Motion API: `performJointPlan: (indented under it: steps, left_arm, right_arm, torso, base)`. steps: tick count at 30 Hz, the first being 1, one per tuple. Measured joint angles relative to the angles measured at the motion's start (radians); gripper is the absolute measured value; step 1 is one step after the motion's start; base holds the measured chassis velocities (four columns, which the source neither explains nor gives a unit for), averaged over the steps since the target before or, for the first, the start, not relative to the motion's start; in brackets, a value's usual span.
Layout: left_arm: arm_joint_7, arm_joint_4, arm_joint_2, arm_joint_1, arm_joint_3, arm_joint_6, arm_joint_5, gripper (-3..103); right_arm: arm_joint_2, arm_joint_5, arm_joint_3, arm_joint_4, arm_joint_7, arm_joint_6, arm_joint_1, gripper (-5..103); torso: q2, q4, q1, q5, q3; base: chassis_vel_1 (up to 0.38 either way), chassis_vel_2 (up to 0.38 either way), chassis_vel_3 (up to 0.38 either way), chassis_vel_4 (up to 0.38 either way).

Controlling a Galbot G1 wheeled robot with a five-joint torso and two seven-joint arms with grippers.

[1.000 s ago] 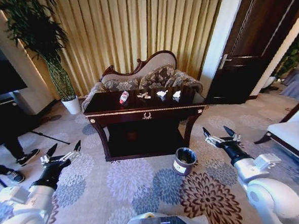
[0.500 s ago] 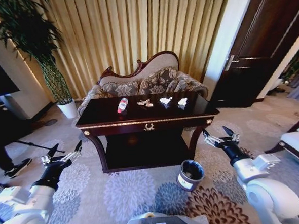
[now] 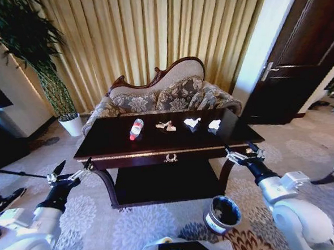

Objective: Move to the front of the table and place the trash on the table into the trash bin.

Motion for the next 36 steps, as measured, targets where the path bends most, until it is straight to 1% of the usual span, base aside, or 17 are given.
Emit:
performJointPlan:
  steps: [2, 3, 5, 6, 8, 10, 12, 15, 18, 21, 23, 26, 28, 29, 31, 32, 36]
  left_arm:
    - [0.000, 0.000, -0.001, 0.000, 0.001, 0.000, 0.000, 100]
    - [0.000, 0.000, -0.002, 0.001, 0.001, 0.000, 0.001, 100]
    - [0.000, 0.000, -0.008, 0.002, 0.002, 0.000, 0.003, 100]
    - [0.000, 0.000, -0.008, 0.002, 0.002, 0.000, 0.003, 100]
    - [0.000, 0.000, -0.010, 0.004, 0.003, 0.000, 0.006, 100]
    - [0.000, 0.000, -0.011, 0.006, 0.004, 0.000, 0.010, 100]
    - [0.000, 0.000, -0.011, 0.007, 0.004, 0.000, 0.011, 100]
    - [0.024, 0.000, -0.015, 0.015, -0.004, 0.000, 0.022, 100]
    - [0.031, 0.000, -0.019, 0.016, -0.004, -0.001, 0.026, 100]
    - [0.033, 0.000, -0.029, 0.016, 0.008, -0.001, 0.039, 100]
    - [0.033, 0.000, -0.030, 0.016, 0.009, -0.001, 0.040, 100]
    - [0.031, 0.000, -0.031, 0.017, 0.007, 0.001, 0.042, 100]
    - [0.030, 0.000, -0.031, 0.016, 0.006, 0.001, 0.042, 100]
    - [0.029, 0.000, -0.032, 0.015, 0.002, 0.001, 0.042, 100]
    - [0.027, 0.000, -0.034, 0.012, 0.000, 0.003, 0.041, 100]
    - [0.027, 0.000, -0.034, 0.012, 0.000, 0.003, 0.041, 100]
    - [0.013, 0.000, -0.040, 0.008, 0.006, 0.013, 0.042, 100]
  right_arm:
    - [-0.004, 0.016, -0.002, -0.001, 0.002, -0.009, 0.007, 100]
    - [-0.009, 0.039, -0.005, -0.001, 0.010, -0.037, 0.023, 100]
    - [-0.026, 0.092, -0.015, -0.006, 0.050, -0.136, 0.089, 100]
    - [-0.026, 0.092, -0.015, -0.006, 0.050, -0.136, 0.089, 100]
    - [-0.043, 0.121, -0.031, -0.028, 0.085, -0.194, 0.156, 100]
    - [-0.070, 0.134, -0.051, -0.069, 0.101, -0.228, 0.223, 100]
    - [-0.081, 0.135, -0.057, -0.087, 0.103, -0.234, 0.242, 100]
    - [-0.162, 0.136, -0.096, -0.211, 0.113, -0.253, 0.328, 100]
    - [-0.190, 0.137, -0.109, -0.253, 0.114, -0.254, 0.357, 100]
    - [-0.263, 0.141, -0.157, -0.361, 0.114, -0.267, 0.454, 100]
    - [-0.275, 0.142, -0.169, -0.383, 0.114, -0.268, 0.473, 100]
    - [-0.327, 0.144, -0.235, -0.492, 0.114, -0.279, 0.594, 100]
    - [-0.338, 0.145, -0.252, -0.514, 0.114, -0.283, 0.624, 100]
    - [-0.358, 0.150, -0.301, -0.578, 0.116, -0.295, 0.695, 100]
    - [-0.371, 0.154, -0.363, -0.644, 0.126, -0.308, 0.762, 100]
    - [-0.371, 0.154, -0.363, -0.644, 0.126, -0.308, 0.762, 100]
    - [-0.362, 0.165, -0.468, -0.738, 0.150, -0.342, 0.857, 100]
  torso:
    - [0.000, 0.0000, 0.000, 0.0001, 0.000]
    - [0.000, 0.0000, 0.000, 0.0000, 0.000]
    - [0.000, -0.0002, 0.000, -0.0003, 0.000]
    - [0.000, -0.0002, 0.000, -0.0003, 0.000]
    - [0.000, 0.0001, -0.001, 0.0000, 0.000]
    - [0.001, 0.0004, -0.001, -0.0001, -0.001]
    - [0.001, 0.0004, -0.001, -0.0001, -0.001]
    - [0.001, 0.0002, -0.001, 0.0000, 0.000]
    - [0.000, 0.0000, -0.001, 0.0002, 0.000]
    - [0.000, 0.0000, 0.000, 0.0001, 0.000]
    - [0.000, 0.0001, 0.000, 0.0002, 0.000]
    - [0.000, -0.0002, -0.001, 0.0001, 0.000]
    - [0.000, -0.0002, -0.001, -0.0001, 0.000]
    - [0.000, 0.0004, -0.001, -0.0004, 0.000]
    - [0.000, 0.0005, -0.001, -0.0001, 0.000]
    - [0.000, 0.0005, -0.001, -0.0001, 0.000]
    - [0.000, 0.0001, 0.000, -0.0001, 0.000]
  base:
    - [-0.141, 0.155, 0.112, -0.156]
    - [-0.077, 0.126, 0.061, -0.066]
    - [-0.019, 0.017, 0.030, -0.010]
    - [0.000, 0.000, 0.000, 0.000]
    - [0.000, 0.000, 0.000, 0.000]
    - [0.023, -0.019, -0.013, 0.032]
    - [0.045, -0.037, -0.032, 0.064]
    - [0.000, 0.000, 0.000, 0.000]
    - [0.000, 0.000, 0.000, 0.000]
    - [0.000, 0.000, 0.000, 0.000]
    - [0.000, 0.000, 0.000, 0.000]
    - [0.000, 0.000, 0.000, 0.000]
    - [0.000, 0.000, 0.000, 0.000]
    - [0.000, 0.000, 0.000, 0.000]
    - [0.000, 0.000, 0.000, 0.000]
    - [0.000, 0.000, 0.000, 0.000]
    - [0.000, 0.000, 0.000, 0.000]
